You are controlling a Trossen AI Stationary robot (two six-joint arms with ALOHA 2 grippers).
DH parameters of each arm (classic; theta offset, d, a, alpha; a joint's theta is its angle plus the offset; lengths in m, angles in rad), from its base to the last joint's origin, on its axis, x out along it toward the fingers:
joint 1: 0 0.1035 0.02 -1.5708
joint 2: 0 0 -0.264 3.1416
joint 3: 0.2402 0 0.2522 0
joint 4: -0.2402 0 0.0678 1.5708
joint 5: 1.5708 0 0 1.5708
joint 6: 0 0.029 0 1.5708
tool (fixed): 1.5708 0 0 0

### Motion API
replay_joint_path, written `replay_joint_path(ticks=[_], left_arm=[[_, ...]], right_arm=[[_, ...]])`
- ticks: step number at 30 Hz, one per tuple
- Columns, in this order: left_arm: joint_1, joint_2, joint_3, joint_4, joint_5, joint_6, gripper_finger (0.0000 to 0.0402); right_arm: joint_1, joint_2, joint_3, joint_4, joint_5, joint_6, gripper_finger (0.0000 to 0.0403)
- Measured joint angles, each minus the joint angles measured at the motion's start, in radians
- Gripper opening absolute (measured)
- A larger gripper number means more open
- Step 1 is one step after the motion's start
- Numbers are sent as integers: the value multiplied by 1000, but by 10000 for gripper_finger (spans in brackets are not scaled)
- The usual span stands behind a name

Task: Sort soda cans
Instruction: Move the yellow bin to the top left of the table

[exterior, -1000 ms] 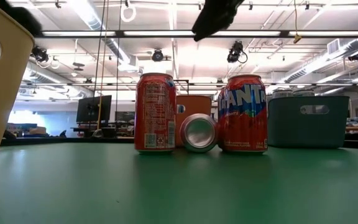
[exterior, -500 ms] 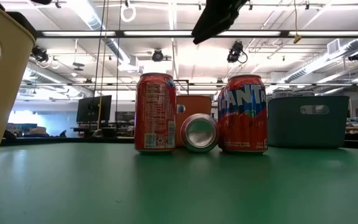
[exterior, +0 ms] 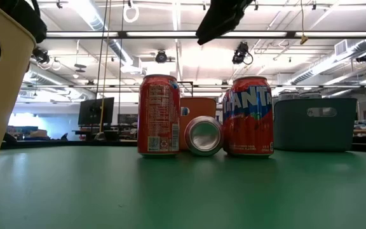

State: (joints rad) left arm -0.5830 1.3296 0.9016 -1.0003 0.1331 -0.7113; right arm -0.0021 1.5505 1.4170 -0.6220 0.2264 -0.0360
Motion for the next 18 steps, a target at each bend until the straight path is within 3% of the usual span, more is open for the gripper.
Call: replay_joint_path(ticks=[5, 11, 18], left_arm=[[-1, 2, -23, 19, -3, 84, 128], [8, 29, -23, 13, 16, 218, 19], [51, 85, 75, -90, -31, 401, 9]], right_arm=[[-2, 0, 0, 0, 0, 0, 256], [-6, 0, 0, 0, 0, -7, 257], [-6, 0, 0, -7, 0, -8, 250]])
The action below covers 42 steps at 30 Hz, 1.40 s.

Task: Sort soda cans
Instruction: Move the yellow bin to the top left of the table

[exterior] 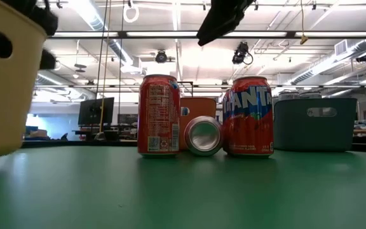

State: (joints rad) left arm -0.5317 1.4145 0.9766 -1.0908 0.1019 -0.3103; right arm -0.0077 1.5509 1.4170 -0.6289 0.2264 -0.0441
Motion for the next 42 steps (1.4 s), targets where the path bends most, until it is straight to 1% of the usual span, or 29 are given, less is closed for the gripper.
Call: replay_joint_path(ticks=[6, 12, 15, 19, 24, 29, 31, 34, 36, 38, 39, 40, 42], left_arm=[[36, 71, 152, -114, -103, 226, 5], [42, 180, 296, -197, -199, 549, 3], [42, 239, 339, -211, -221, 679, 4], [42, 308, 369, -208, -240, 720, 20], [42, 362, 398, -215, -257, 719, 56], [42, 366, 446, -225, -269, 662, 96], [42, 366, 486, -267, -280, 613, 111], [42, 366, 556, -373, -286, 494, 126], [42, 363, 592, -472, -288, 371, 128], [48, 330, 586, -476, -287, 216, 119], [52, 298, 565, -462, -260, 145, 109], [54, 265, 543, -465, -232, 72, 93], [62, 196, 490, -473, -223, -77, 53]], right_arm=[[14, 0, 0, -7, -2, 8, 247], [43, 0, 0, -51, -17, 43, 244], [65, 0, 0, -65, -19, 55, 240], [94, 0, 0, -69, -19, 71, 234], [115, 0, 0, -68, -19, 74, 233], [116, 0, 0, -68, -19, 79, 235], [116, 0, 0, -66, -19, 79, 234], [116, 0, 0, -65, -19, 79, 232], [116, 0, 0, -64, -19, 79, 231], [116, 0, 0, -64, -19, 79, 231], [116, 0, 0, -64, -19, 79, 231], [116, 0, 0, -65, -19, 79, 231], [116, 0, 0, -67, -19, 79, 228]])
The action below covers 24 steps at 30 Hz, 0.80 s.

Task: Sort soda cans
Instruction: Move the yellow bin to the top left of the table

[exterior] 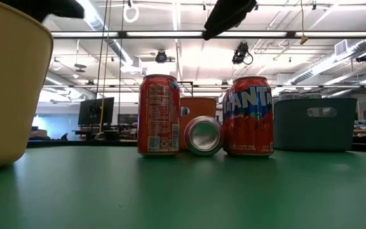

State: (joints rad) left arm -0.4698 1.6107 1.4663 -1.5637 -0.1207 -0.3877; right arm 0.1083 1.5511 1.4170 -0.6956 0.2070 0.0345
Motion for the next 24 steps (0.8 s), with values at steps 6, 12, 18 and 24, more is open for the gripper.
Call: replay_joint_path(ticks=[6, 12, 18, 24], left_arm=[[22, -208, -232, 5, -8, -484, 6], [47, -341, -480, 173, 23, -611, 3], [143, -362, -606, 218, -187, -575, 2], [277, -362, -627, 369, -459, -348, 1]], right_arm=[[-8, 0, 0, -2, 0, -1, 215], [-13, 0, 0, 6, 8, -11, 206], [-38, 0, 0, 15, 9, -11, 205], [-53, 0, 0, 25, 12, -11, 201]])
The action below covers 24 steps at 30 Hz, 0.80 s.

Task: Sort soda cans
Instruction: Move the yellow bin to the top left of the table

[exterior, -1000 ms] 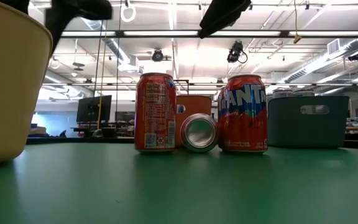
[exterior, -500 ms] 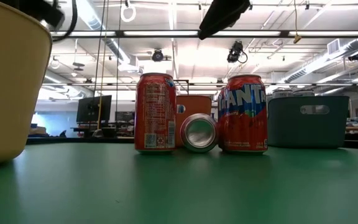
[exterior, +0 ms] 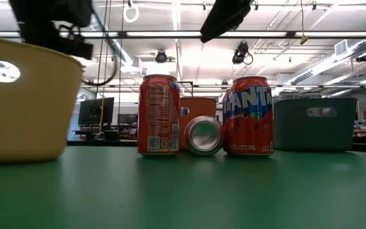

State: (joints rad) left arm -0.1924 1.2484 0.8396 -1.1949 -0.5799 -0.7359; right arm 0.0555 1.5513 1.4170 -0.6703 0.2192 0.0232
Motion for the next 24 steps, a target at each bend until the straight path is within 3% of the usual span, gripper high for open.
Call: replay_joint_path(ticks=[4, 8, 11, 15, 17, 20, 24], left_arm=[[97, 0, 0, 170, -122, 216, 1], [200, 0, 11, 313, -141, 412, 1], [229, 1, 86, 289, -138, 485, 0], [219, -22, 228, 141, -123, 481, 0], [196, -60, 281, 113, -75, 454, 0], [123, -125, 308, 113, 99, 441, 0], [-50, -192, 287, 181, 287, 436, 0]], right_arm=[[0, 0, 0, 11, 0, 0, 199], [0, 0, 0, 13, 5, 1, 199], [0, 0, 0, 13, 14, 0, 199], [1, 0, 0, 8, 15, 0, 199], [2, 0, 0, 1, 15, 1, 199], [8, 0, 0, -4, 15, 12, 199], [23, 0, 0, -4, -2, 33, 199]])
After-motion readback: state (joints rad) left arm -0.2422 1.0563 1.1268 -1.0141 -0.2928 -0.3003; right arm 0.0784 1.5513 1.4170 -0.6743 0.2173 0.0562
